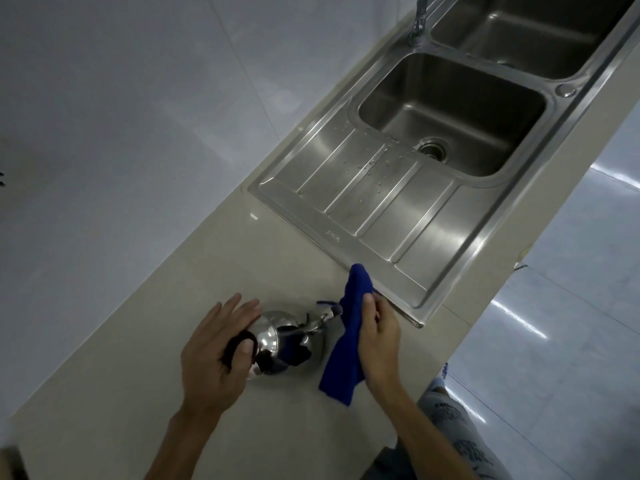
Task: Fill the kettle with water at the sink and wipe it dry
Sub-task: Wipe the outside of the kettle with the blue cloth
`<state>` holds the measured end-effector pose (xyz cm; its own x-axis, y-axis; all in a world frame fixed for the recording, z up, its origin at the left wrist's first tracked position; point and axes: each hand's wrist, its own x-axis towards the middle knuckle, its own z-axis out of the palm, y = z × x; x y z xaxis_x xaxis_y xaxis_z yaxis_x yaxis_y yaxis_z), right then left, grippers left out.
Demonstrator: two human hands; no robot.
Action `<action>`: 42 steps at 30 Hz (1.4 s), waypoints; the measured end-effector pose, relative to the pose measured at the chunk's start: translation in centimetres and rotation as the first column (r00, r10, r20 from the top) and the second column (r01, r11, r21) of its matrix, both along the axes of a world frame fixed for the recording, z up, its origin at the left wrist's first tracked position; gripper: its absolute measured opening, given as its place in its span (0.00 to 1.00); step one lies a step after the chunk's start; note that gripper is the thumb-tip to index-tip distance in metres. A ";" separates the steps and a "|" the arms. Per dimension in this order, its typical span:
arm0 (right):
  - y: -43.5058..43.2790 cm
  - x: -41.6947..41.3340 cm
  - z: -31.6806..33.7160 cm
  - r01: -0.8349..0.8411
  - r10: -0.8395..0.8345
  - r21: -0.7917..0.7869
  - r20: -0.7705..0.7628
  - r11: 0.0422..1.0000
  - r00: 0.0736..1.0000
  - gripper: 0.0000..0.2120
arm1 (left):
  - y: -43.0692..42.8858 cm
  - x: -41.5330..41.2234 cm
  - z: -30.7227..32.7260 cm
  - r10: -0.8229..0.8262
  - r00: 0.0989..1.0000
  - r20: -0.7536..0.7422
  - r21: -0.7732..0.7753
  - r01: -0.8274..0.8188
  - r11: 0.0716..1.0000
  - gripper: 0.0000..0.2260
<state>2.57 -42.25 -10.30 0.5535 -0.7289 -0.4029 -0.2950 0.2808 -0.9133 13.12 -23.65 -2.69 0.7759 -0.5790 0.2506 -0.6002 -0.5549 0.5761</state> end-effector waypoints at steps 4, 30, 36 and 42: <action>-6.9 1.9 -0.3 -0.246 0.249 -0.130 0.007 0.960 0.968 0.14 | -0.1 -0.3 0.7 -0.060 0.998 0.036 0.064 0.057 0.996 0.25; -0.3 6.3 -2.3 -0.760 0.786 -0.298 -0.047 0.578 0.616 0.20 | -1.6 -0.1 -1.3 0.173 0.982 -0.072 -0.132 -0.181 0.975 0.26; 3.2 5.7 1.8 -0.656 0.757 -0.399 0.185 0.641 0.627 0.19 | -0.7 0.6 -1.3 0.101 0.990 -0.100 -0.125 -0.113 0.986 0.27; 1.6 8.7 -0.6 -0.762 0.759 -0.004 0.101 0.647 0.644 0.30 | -0.9 0.7 -1.4 0.133 0.984 -0.114 -0.162 -0.151 0.975 0.30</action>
<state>11.28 -40.69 -10.85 0.9396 -0.0219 -0.3416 -0.3410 0.0258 -0.9397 13.79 -24.57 -4.13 0.8736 -0.4170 0.2508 -0.4556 -0.5196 0.7228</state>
